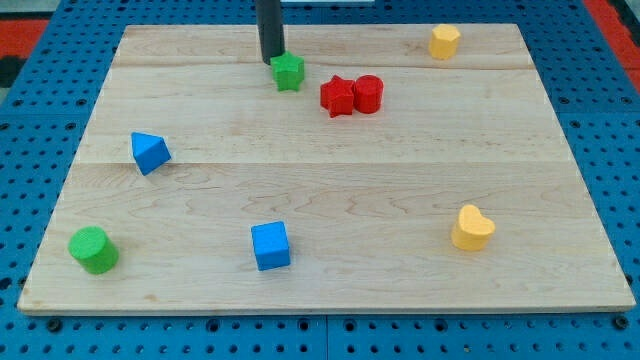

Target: Move the green circle into the green star

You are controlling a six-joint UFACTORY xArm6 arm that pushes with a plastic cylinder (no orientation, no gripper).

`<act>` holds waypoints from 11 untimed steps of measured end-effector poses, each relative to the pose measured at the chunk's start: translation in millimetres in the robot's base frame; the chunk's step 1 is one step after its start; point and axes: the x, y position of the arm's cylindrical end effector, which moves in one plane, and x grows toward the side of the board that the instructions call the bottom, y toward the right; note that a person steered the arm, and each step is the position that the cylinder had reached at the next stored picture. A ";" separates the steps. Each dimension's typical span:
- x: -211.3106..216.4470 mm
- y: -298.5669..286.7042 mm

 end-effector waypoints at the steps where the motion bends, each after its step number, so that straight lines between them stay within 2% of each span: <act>1: 18.2 15.3; 3: 46.1 15.0; 4: 81.2 -37.8; 5: 147.8 -58.0; 6: 192.6 -36.7; 8: 306.2 -117.9; 9: 328.8 -158.2; 10: 290.4 -186.4; 11: 251.2 -174.4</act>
